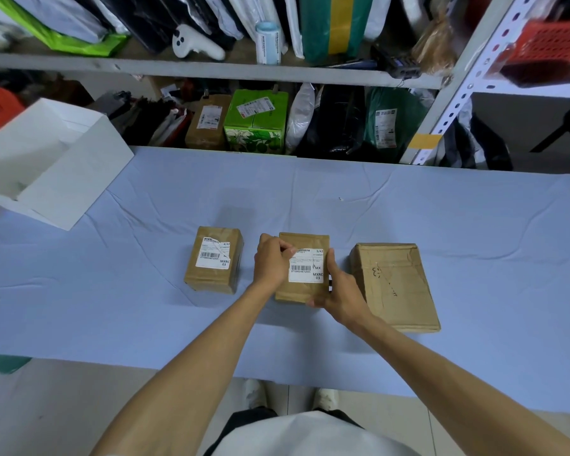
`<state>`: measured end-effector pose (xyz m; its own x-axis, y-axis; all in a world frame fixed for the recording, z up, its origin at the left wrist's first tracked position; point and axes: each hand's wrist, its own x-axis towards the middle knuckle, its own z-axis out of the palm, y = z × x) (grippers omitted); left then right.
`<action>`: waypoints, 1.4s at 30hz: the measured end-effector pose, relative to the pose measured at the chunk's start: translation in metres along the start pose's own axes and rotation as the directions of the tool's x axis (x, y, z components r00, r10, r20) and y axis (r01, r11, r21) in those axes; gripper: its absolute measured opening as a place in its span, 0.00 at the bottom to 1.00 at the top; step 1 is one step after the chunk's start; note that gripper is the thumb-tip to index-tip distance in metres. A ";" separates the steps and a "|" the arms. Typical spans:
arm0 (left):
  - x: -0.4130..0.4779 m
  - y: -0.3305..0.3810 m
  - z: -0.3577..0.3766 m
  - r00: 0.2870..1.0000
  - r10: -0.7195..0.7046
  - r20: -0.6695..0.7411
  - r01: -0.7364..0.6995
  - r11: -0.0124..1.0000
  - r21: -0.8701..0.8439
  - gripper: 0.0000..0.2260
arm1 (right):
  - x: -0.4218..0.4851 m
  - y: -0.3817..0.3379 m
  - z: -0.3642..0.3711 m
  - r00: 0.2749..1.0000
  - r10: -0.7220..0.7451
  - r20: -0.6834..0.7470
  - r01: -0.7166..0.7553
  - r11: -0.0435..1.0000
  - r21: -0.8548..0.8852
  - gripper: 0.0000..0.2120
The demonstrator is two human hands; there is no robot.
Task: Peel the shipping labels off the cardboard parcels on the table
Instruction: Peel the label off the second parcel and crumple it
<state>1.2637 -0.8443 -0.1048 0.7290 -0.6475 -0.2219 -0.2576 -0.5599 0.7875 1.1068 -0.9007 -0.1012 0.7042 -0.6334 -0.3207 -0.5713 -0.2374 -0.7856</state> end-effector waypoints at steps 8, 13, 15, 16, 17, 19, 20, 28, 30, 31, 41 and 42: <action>-0.012 -0.010 -0.012 0.991 -0.086 0.099 0.119 0.906 -0.406 0.10 | -0.001 -0.004 -0.003 1.000 0.012 0.010 -0.012 0.999 0.031 0.44; -0.043 -0.034 -0.014 0.981 0.013 0.195 0.073 0.901 -0.428 0.33 | -0.002 -0.005 -0.004 0.999 -0.018 0.036 0.017 0.999 0.028 0.47; -0.048 -0.034 -0.011 0.983 0.015 0.185 0.072 0.888 -0.454 0.35 | -0.002 -0.005 -0.005 0.999 -0.013 0.047 0.012 1.000 0.028 0.46; -0.048 -0.033 -0.011 0.984 0.009 0.178 0.074 0.887 -0.455 0.35 | -0.001 -0.005 -0.005 0.999 -0.009 0.052 0.007 0.999 0.040 0.45; -0.048 -0.032 -0.012 0.984 0.001 0.177 0.080 0.890 -0.450 0.35 | -0.001 -0.005 -0.005 0.998 -0.004 0.057 0.001 0.999 0.053 0.45; -0.047 -0.030 -0.014 0.982 -0.008 0.187 0.090 0.896 -0.434 0.36 | -0.002 -0.007 -0.005 0.998 0.003 0.056 -0.006 0.999 0.044 0.45; -0.047 -0.030 -0.015 0.981 -0.008 0.194 0.093 0.896 -0.434 0.36 | -0.003 -0.007 -0.004 0.999 0.004 0.054 -0.006 0.999 0.038 0.45; -0.036 -0.021 -0.017 0.997 0.024 0.074 -0.005 0.968 -0.251 0.23 | -0.007 -0.010 -0.004 0.999 -0.008 0.035 0.008 1.000 0.000 0.46; -0.032 -0.014 -0.017 0.998 0.028 0.062 -0.012 0.968 -0.252 0.16 | -0.010 -0.010 -0.003 1.000 -0.005 0.028 0.005 1.000 -0.005 0.47; -0.030 -0.012 -0.016 0.998 0.021 0.054 -0.006 0.968 -0.252 0.14 | -0.009 -0.009 -0.002 1.000 -0.001 0.028 0.001 1.000 0.000 0.47; -0.021 -0.004 -0.007 0.997 -0.067 -0.042 0.060 0.986 -0.156 0.06 | 0.001 0.000 -0.003 0.999 0.013 0.032 -0.013 1.000 -0.005 0.55; -0.020 -0.003 -0.007 0.996 -0.077 -0.046 0.071 0.989 -0.126 0.07 | 0.001 -0.002 -0.004 0.999 0.013 0.029 -0.013 1.000 0.006 0.56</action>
<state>1.2542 -0.8265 -0.0987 0.7752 -0.5779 -0.2550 -0.1233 -0.5343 0.8362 1.1065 -0.9038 -0.0980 0.7090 -0.6145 -0.3461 -0.5778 -0.2247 -0.7847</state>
